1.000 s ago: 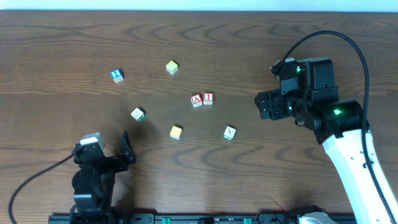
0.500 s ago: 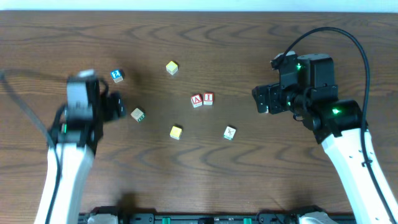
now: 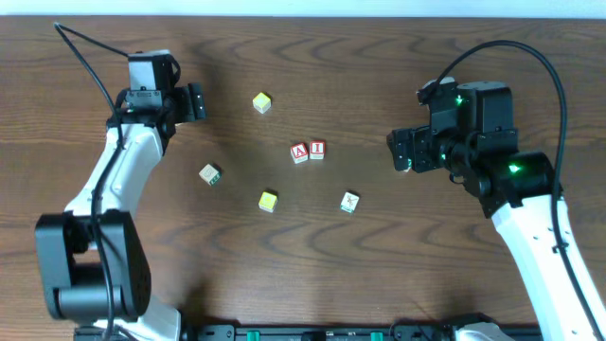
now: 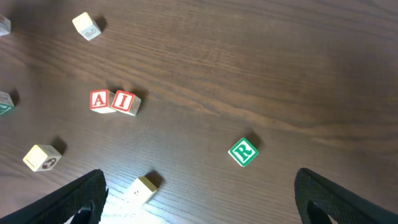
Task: Spell out Ai2
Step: 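Reach the left gripper to the blue 2 block and grasp it, then lift the blue 2 block and carry it toward the I block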
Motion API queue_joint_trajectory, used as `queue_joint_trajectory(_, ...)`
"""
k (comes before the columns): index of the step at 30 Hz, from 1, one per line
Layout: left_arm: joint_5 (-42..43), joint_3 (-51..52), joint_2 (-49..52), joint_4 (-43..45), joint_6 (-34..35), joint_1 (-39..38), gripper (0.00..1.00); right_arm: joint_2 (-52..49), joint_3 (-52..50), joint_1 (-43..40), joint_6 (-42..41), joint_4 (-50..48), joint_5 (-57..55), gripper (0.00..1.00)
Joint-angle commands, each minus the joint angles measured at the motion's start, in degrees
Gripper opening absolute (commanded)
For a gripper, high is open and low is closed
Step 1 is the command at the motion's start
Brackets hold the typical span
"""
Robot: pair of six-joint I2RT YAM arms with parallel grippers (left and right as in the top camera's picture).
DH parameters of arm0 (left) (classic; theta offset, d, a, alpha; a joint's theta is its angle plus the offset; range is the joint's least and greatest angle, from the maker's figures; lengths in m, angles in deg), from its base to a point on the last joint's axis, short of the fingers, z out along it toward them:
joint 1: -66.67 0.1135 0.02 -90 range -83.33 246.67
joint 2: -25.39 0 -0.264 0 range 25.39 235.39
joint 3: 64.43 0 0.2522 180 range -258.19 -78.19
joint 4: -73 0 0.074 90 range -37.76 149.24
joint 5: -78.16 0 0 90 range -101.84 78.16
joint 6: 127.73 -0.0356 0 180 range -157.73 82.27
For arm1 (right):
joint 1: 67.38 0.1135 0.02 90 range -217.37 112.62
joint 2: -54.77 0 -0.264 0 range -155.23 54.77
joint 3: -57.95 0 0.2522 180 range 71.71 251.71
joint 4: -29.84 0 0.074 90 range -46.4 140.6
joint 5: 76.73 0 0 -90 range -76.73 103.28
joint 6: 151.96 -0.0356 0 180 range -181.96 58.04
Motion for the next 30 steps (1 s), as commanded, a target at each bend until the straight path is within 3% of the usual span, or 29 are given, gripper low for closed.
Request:
queue_joint_trajectory(1, 0.48, -1.44, 3.56, 0.42, 2.32, 0.90, 0.96, 0.02, 0.00, -0.48, 0.02, -0.26, -0.35, 0.97)
queue_joint_trajectory(14, -1.90, -2.19, 13.31, 8.61, 13.79, 1.90, 0.96, -2.54, 0.00, -0.48, 0.02, -0.28, -1.38, 0.98)
queue_joint_trajectory(18, -1.90, -2.19, 14.16, 10.21, 16.06, 1.90, 1.00, -2.67, 0.00, -0.48, 0.02, -0.50, -1.75, 0.97)
queue_joint_trajectory(19, -1.92, -2.21, 14.29, 10.82, 16.87, 1.90, 0.89, -2.67, 0.00, -0.48, 0.02, -0.66, -1.75, 0.97)
queue_joint_trajectory(22, -1.92, -2.23, 14.95, 11.89, 18.88, 1.90, 0.79, -2.67, 0.00, -0.48, 0.02, -0.83, -1.75, 0.97)
queue_joint_trajectory(30, -1.86, -2.23, 16.11, 11.39, 19.69, 1.88, 0.77, -2.67, 0.00, -0.48, 0.02, -1.22, -1.95, 0.97)
